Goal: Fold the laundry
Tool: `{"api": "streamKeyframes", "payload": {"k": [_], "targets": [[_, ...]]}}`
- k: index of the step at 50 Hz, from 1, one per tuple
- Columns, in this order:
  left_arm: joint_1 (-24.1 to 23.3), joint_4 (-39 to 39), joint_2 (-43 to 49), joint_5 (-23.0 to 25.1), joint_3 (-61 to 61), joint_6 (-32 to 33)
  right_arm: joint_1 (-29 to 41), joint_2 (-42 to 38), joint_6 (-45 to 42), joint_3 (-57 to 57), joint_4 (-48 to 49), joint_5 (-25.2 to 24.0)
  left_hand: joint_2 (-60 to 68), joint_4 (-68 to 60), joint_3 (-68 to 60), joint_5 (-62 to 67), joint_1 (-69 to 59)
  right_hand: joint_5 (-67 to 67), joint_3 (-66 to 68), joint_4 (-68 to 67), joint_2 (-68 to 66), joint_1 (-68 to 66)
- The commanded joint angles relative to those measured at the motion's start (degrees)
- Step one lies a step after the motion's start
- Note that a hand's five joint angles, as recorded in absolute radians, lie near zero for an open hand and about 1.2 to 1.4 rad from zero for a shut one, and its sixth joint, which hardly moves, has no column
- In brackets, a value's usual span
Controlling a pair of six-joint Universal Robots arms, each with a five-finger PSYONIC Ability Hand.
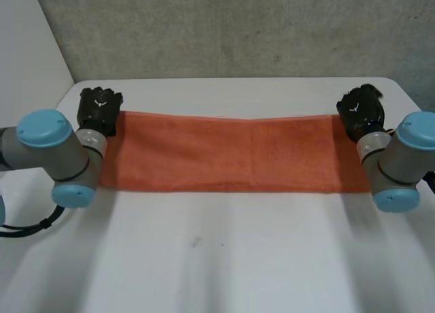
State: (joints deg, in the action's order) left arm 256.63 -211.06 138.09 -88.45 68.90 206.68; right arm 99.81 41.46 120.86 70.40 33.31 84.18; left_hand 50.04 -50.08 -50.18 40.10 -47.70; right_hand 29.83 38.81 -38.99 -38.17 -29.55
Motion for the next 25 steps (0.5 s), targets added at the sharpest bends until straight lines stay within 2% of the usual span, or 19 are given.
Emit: {"api": "streamKeyframes", "payload": {"k": [1,7,14,16,19,21,25], "targets": [[-2.2,-0.7,-0.4,2.2,2.9,1.1,0.3,1.3,2.0,2.0,4.0,4.4,-40.0,40.1,40.2,-40.1,37.7,-29.8,-28.8,29.0,28.2,19.6],[-3.2,-3.1,-5.7,2.4,8.7,4.4,-0.2,10.5,11.1,8.2,4.3,5.5,-40.0,40.1,40.2,-40.1,37.7,-29.8,-28.8,29.0,28.2,19.6],[-3.3,-3.5,-14.9,2.1,17.2,3.8,-0.3,20.2,21.8,15.5,0.7,4.5,-40.0,40.1,40.2,-40.1,37.7,-29.8,-28.8,29.0,28.2,19.6],[-3.2,-3.6,-17.6,2.2,19.9,3.6,-0.8,23.9,24.6,18.9,-4.2,2.2,-40.0,40.1,40.2,-40.1,37.7,-29.8,-28.8,29.0,28.2,19.6],[-3.1,-3.6,-22.8,2.3,25.1,2.6,-1.3,25.3,25.5,20.2,-7.2,0.4,-40.0,40.1,40.2,-40.1,37.7,-29.8,-28.8,29.0,28.2,19.6],[-3.1,-3.5,-26.3,2.3,29.3,0.2,-3.3,28.1,26.5,22.4,-14.3,-3.3,-40.0,40.1,40.2,-40.1,37.7,-29.8,-28.8,29.0,28.2,19.6],[-3.0,-3.0,-29.4,2.3,32.8,-3.5,-6.1,29.7,27.4,24.1,-21.4,-6.4,-40.0,40.1,40.2,-40.1,37.7,-25.5,-24.5,24.7,23.9,15.3]]}}
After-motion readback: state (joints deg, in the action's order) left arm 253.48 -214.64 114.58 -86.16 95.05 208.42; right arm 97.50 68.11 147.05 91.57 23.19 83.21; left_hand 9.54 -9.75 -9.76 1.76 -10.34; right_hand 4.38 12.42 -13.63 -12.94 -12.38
